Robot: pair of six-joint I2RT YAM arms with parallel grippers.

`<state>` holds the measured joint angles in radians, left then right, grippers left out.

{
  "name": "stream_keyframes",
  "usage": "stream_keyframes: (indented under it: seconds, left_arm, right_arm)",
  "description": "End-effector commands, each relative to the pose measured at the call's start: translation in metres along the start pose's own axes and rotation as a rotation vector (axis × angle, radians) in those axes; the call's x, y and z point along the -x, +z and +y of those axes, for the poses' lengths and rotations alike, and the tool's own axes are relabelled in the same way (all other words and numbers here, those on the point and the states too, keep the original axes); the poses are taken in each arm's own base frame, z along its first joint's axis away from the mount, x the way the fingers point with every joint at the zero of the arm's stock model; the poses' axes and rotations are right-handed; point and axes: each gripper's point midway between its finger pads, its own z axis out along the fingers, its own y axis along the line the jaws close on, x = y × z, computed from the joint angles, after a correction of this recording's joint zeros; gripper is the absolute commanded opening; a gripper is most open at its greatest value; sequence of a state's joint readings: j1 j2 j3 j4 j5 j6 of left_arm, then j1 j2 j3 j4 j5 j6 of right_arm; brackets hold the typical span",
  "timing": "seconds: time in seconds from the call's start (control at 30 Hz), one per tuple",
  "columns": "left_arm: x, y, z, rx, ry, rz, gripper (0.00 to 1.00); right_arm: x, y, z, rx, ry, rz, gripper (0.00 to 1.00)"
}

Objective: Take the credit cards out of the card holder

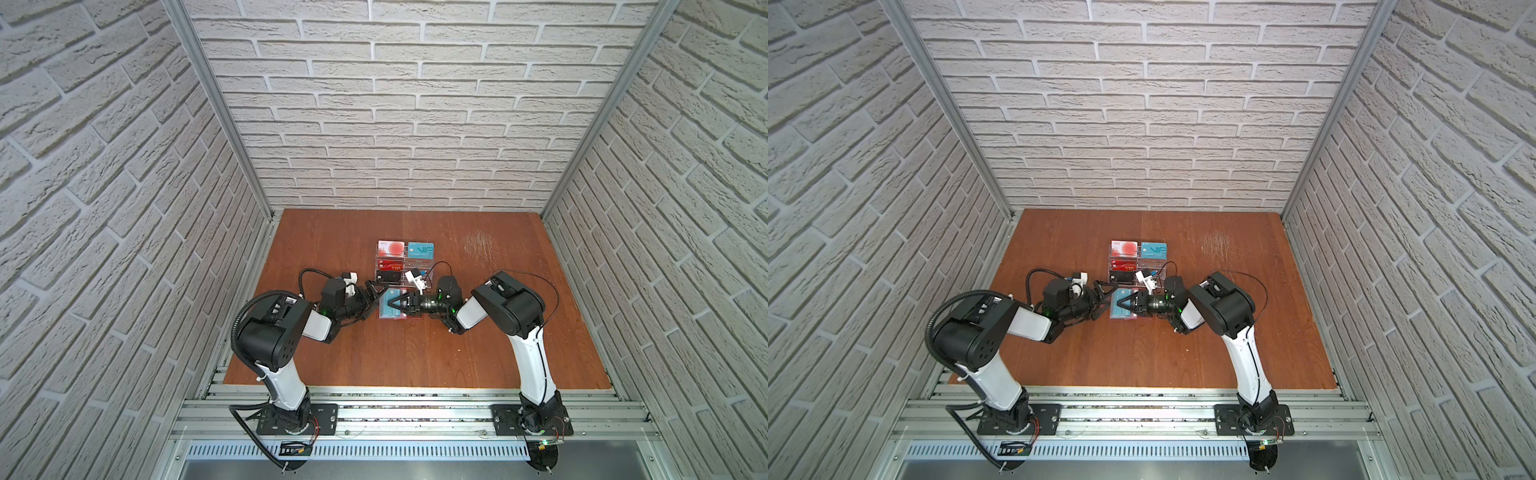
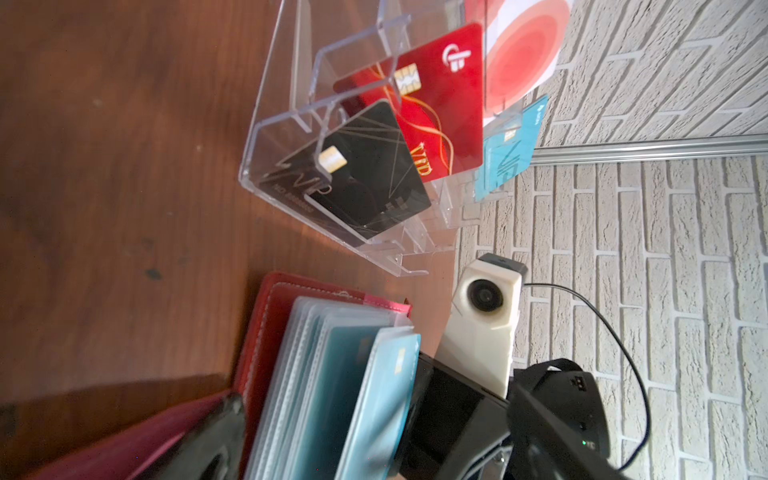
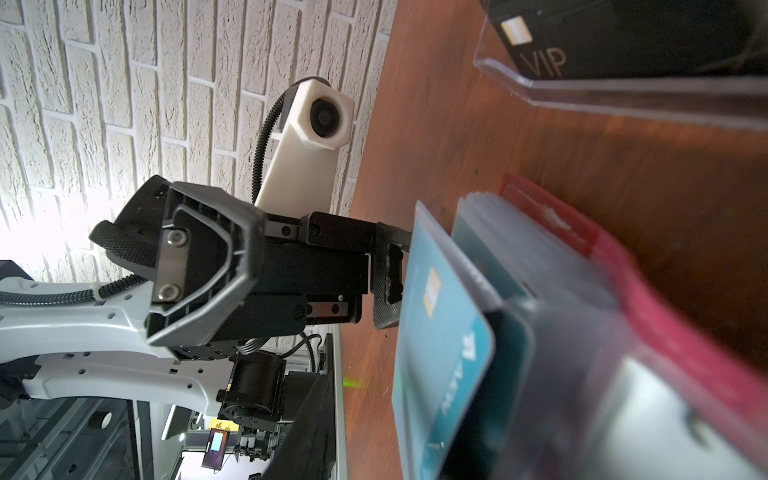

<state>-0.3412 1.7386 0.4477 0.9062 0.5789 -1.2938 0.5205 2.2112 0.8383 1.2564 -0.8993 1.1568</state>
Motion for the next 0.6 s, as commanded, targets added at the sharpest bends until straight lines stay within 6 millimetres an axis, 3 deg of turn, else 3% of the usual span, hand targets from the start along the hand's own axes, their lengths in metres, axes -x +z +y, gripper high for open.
stream_keyframes:
  seconds: [0.0, 0.57]
  left_arm:
    - [-0.031, -0.008, 0.075, 0.248, -0.149, 0.069, 0.98]
    - [-0.031, -0.009, 0.075, 0.247, -0.149, 0.068, 0.98]
  right_arm:
    - [0.007, -0.006, 0.034, 0.077, -0.093, -0.010, 0.32]
    - [0.016, -0.023, 0.037, 0.073, -0.100, -0.047, 0.32]
